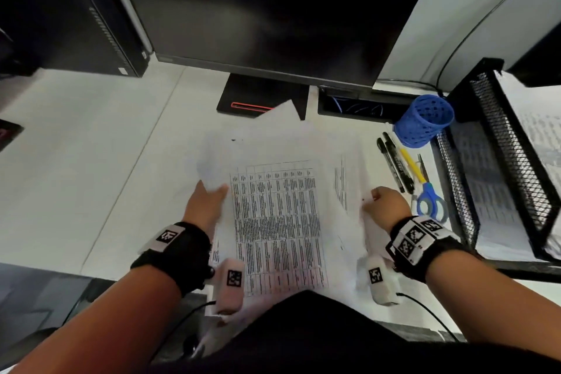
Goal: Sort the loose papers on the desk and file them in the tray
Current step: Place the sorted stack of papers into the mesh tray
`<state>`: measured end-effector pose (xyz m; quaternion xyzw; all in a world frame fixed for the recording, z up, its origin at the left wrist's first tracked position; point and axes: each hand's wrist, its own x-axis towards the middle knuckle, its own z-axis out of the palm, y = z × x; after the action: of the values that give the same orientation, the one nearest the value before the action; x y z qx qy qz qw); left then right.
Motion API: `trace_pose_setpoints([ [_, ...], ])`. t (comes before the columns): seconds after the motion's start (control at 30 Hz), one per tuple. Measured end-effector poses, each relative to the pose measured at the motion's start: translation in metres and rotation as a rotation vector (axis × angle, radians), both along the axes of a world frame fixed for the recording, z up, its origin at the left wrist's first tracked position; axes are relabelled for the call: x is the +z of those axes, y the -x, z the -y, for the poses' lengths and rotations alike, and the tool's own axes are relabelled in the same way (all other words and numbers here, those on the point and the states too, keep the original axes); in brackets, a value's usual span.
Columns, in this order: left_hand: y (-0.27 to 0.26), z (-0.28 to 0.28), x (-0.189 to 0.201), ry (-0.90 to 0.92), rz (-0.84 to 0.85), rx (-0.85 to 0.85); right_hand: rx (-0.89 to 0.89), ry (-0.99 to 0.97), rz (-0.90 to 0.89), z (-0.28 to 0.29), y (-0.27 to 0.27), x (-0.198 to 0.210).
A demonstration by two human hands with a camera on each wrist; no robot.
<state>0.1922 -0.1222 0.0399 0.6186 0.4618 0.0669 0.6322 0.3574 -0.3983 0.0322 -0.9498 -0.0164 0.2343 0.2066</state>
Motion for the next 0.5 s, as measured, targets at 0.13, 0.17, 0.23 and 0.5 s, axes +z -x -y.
trace_pose_setpoints([
  [0.13,-0.006,0.005,-0.013,0.036,-0.192,-0.033,0.041,-0.112,0.016,0.002,-0.002,-0.003],
  [0.17,-0.006,0.008,-0.014,0.046,-0.211,-0.066,0.046,-0.145,-0.001,0.002,-0.001,-0.003],
  [0.23,-0.006,0.016,-0.012,0.055,-0.229,-0.133,0.069,-0.212,-0.057,-0.001,0.003,-0.004],
  [0.5,-0.005,0.042,-0.002,0.072,-0.199,-0.196,0.162,-0.232,-0.198,-0.017,0.017,-0.009],
])
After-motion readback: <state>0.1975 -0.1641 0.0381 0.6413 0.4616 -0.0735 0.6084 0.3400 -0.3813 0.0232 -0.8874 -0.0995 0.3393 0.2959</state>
